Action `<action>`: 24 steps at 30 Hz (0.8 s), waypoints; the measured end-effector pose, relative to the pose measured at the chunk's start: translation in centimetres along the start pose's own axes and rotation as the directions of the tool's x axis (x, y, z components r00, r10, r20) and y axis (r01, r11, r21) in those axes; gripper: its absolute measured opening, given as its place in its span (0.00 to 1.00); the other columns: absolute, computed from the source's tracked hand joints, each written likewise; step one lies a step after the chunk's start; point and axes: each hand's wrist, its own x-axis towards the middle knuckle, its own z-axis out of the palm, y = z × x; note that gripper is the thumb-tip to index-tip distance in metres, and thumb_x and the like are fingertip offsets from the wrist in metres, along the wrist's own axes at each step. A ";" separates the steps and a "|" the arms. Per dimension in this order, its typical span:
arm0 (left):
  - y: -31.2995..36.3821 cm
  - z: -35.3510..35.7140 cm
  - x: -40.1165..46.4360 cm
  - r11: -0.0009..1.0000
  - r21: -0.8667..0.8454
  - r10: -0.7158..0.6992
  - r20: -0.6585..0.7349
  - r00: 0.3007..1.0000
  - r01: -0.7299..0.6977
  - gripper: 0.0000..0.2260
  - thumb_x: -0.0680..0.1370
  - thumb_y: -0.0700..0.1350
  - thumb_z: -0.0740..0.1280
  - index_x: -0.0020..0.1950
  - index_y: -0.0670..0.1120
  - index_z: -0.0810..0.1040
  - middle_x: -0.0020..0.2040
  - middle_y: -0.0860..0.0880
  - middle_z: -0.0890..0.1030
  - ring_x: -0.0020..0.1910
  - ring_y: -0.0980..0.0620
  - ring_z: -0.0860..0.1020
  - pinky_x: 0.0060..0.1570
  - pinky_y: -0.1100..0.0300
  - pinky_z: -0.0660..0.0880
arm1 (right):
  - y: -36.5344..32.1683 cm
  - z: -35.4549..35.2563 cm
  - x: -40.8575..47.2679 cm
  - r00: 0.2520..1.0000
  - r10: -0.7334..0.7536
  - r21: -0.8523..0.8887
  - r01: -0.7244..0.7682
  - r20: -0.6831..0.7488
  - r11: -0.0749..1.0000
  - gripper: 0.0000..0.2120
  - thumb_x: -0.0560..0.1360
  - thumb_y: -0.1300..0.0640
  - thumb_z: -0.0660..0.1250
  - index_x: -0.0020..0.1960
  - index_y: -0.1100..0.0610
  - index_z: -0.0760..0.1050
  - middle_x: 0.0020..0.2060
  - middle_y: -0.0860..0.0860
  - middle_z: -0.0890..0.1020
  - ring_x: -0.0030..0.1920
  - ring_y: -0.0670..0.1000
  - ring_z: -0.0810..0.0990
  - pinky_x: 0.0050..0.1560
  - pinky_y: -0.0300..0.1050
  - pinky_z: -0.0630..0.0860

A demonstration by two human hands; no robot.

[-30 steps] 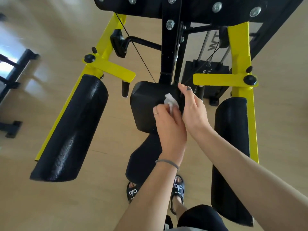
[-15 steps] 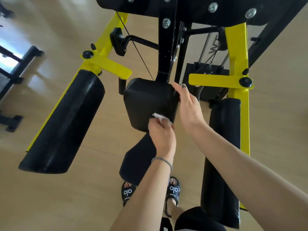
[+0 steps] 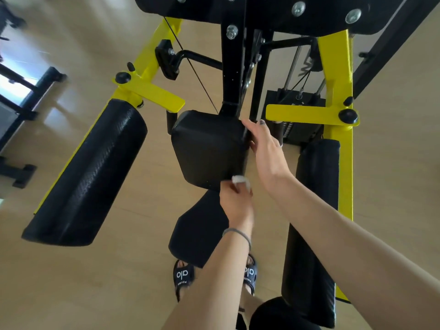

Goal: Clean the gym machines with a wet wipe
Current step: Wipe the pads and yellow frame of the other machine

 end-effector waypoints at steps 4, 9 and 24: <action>0.7 -1.5 2.8 0.873 -0.263 -0.392 0.127 0.911 0.412 0.15 0.82 0.35 0.61 0.69 0.34 0.72 0.40 0.48 0.76 0.37 0.54 0.78 0.39 0.63 0.78 | 0.0 0.0 -0.2 1.000 0.004 -0.004 -0.004 -0.001 1.000 0.21 0.85 0.41 0.47 0.73 0.39 0.71 0.76 0.44 0.69 0.77 0.47 0.62 0.76 0.47 0.55; 5.6 -2.3 1.2 0.944 -0.329 0.003 -0.110 0.994 -0.039 0.07 0.84 0.41 0.59 0.60 0.43 0.74 0.46 0.46 0.81 0.40 0.53 0.81 0.38 0.66 0.77 | 0.0 1.0 -0.7 0.998 -0.020 0.021 0.021 -0.065 1.000 0.21 0.86 0.43 0.48 0.74 0.41 0.71 0.74 0.44 0.70 0.77 0.46 0.63 0.74 0.43 0.57; 1.8 -7.4 9.0 0.901 0.384 -0.181 -0.091 0.979 0.203 0.14 0.85 0.42 0.58 0.68 0.41 0.75 0.66 0.42 0.77 0.67 0.44 0.75 0.64 0.55 0.72 | 2.3 3.4 -0.8 0.964 -0.167 -0.046 0.161 -0.205 0.986 0.19 0.86 0.47 0.52 0.76 0.40 0.66 0.75 0.38 0.68 0.77 0.40 0.61 0.73 0.39 0.56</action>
